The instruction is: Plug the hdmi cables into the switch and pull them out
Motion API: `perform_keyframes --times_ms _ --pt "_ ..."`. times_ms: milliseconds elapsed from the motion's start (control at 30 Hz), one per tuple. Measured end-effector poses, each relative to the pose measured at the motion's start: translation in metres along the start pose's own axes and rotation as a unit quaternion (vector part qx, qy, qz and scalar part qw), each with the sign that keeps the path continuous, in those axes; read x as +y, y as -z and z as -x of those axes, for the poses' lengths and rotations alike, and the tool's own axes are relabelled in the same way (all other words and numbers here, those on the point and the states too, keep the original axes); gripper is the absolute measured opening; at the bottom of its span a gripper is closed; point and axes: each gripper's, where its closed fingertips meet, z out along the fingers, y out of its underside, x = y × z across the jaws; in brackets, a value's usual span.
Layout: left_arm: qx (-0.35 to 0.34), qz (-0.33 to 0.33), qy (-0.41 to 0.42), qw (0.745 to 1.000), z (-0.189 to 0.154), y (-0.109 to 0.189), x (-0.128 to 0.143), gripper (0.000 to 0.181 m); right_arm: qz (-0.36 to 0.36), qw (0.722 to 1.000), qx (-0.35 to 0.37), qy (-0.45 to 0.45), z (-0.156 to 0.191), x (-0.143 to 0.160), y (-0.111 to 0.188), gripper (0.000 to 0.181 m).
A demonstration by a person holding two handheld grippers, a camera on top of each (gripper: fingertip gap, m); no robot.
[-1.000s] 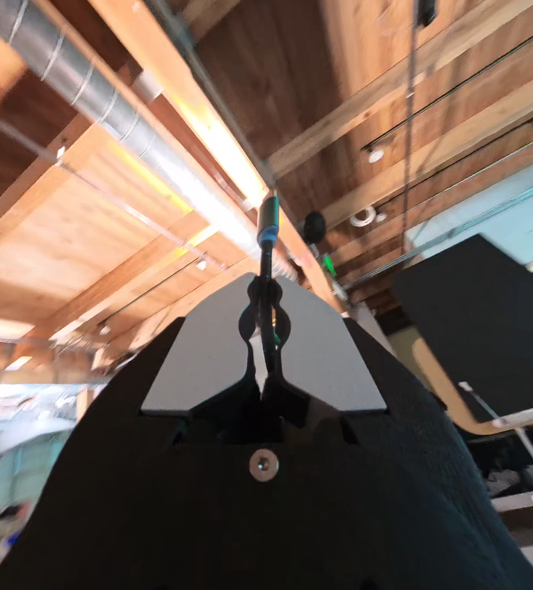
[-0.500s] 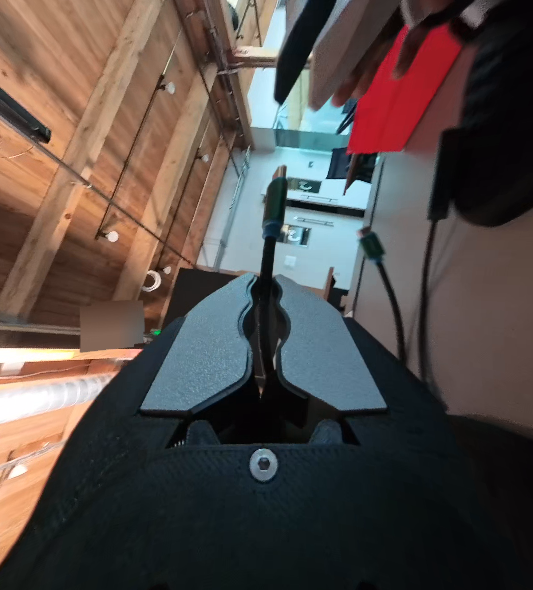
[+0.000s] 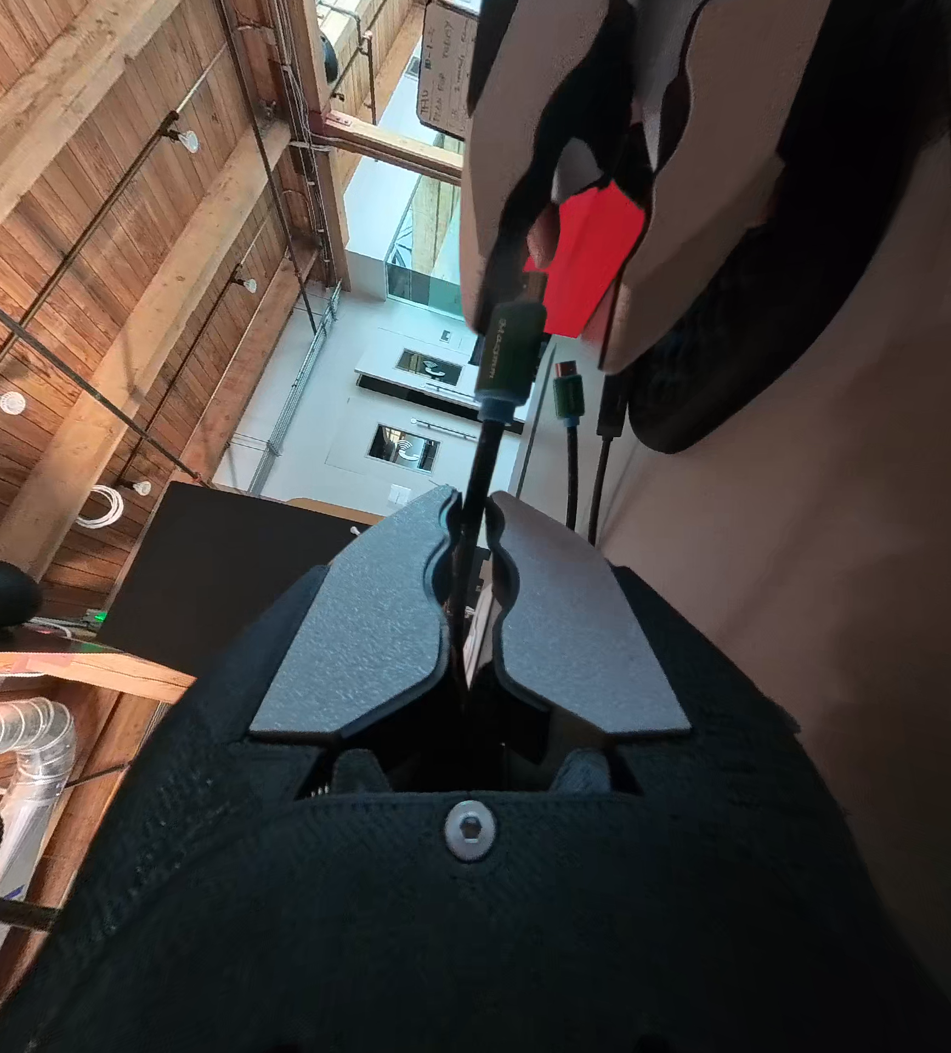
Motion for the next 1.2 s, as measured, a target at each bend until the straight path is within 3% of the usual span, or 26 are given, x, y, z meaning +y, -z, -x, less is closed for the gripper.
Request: perform_keyframes --times_ms 133,233,800,1033,1200 --pt "0.011 -0.002 0.003 1.0 -0.005 -0.001 -0.001 0.007 -0.005 1.0 0.008 -0.012 -0.003 -0.002 0.0 0.021" --pt "0.023 -0.005 0.018 1.0 -0.009 -0.001 0.0 0.007 0.011 1.0 0.004 0.013 0.002 0.0 0.0 0.019" --pt "0.067 -0.017 0.099 0.993 -0.017 -0.001 0.001 0.008 0.027 0.999 -0.008 -0.014 0.005 0.006 0.0 0.02" --pt "0.071 -0.016 0.091 0.993 -0.02 -0.001 0.002 0.007 0.017 0.998 -0.01 -0.058 0.0 0.006 0.001 0.032" --pt "0.071 -0.016 0.088 0.993 -0.02 -0.001 0.001 0.008 0.017 0.995 -0.034 -0.089 0.002 0.006 0.001 0.029"
